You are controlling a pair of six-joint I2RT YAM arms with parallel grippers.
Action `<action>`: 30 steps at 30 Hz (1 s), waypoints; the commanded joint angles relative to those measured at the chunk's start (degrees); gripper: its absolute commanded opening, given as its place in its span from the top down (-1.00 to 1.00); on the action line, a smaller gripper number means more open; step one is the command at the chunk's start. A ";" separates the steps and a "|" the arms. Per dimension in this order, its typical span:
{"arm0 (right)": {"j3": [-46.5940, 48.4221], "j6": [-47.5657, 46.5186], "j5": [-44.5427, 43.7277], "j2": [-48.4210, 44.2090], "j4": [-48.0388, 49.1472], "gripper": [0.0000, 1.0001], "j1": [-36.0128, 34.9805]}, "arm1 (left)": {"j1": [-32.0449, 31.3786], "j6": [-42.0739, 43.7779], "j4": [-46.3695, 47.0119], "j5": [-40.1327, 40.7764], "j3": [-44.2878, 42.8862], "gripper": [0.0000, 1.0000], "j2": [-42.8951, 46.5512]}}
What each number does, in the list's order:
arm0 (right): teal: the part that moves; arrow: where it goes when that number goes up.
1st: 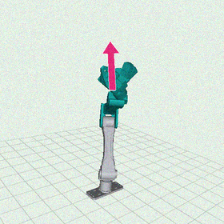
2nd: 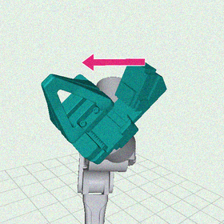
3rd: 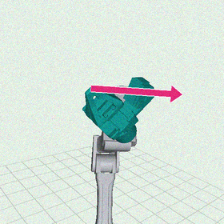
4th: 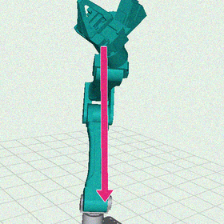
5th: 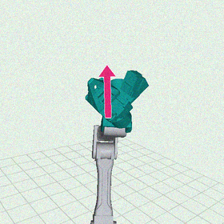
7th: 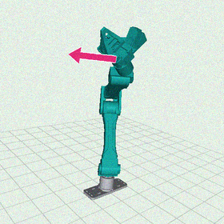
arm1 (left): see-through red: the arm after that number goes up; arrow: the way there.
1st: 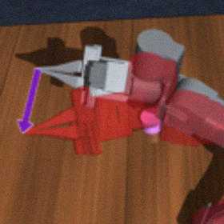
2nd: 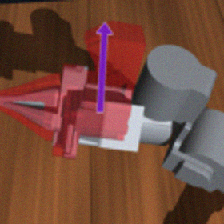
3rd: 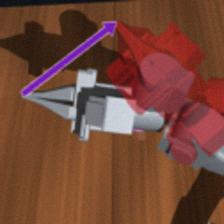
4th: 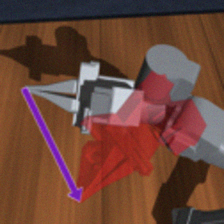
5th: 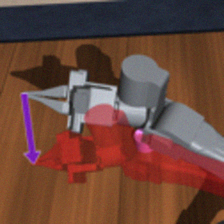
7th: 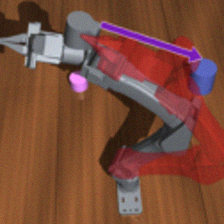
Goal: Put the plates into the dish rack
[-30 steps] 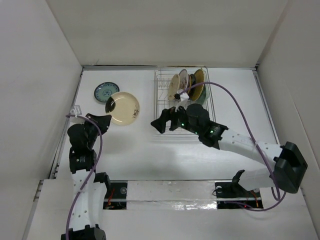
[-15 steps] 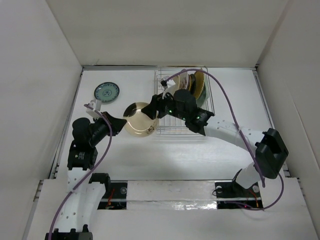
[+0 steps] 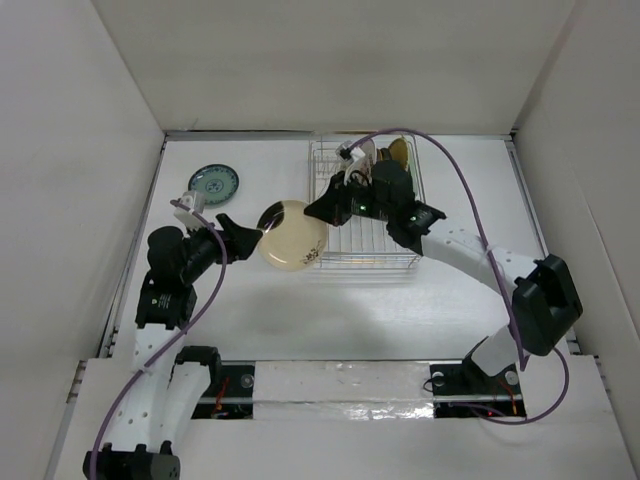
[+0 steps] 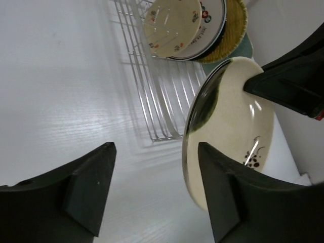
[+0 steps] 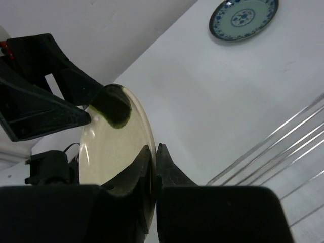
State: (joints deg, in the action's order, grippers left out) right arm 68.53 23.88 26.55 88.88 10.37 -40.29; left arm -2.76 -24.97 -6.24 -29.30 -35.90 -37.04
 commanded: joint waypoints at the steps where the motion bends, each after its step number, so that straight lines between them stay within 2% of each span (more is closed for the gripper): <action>1: 4.67 -2.51 -1.66 -5.02 -2.08 1.00 2.32 | -1.71 3.17 1.06 5.29 -3.74 -0.33 0.47; 2: 7.12 -3.39 -3.76 -5.47 -3.68 1.00 3.02 | -1.72 3.52 0.71 6.18 -4.00 -0.37 0.91; 7: 17.93 -9.98 -25.81 -4.43 -17.36 1.00 3.03 | -3.38 5.28 -0.70 11.89 -4.36 -0.41 3.02; 15: 36.57 -18.15 -62.79 8.21 -28.38 1.00 1.89 | -4.53 5.81 -3.07 15.32 -4.27 -0.32 4.52; 20: 48.24 -22.37 -73.29 17.36 -33.30 1.00 1.89 | -4.53 5.72 -3.08 15.24 -3.83 -0.23 4.87; 30: 65.49 -30.03 -82.09 35.37 -40.78 1.00 0.83 | -4.53 5.64 -3.08 15.41 -3.74 -0.20 5.04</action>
State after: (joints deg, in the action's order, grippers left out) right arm 127.98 -2.26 -49.17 123.09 -28.60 -38.79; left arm -7.05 -19.97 -10.63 -14.44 -38.06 -32.73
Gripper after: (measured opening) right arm 0.066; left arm 0.605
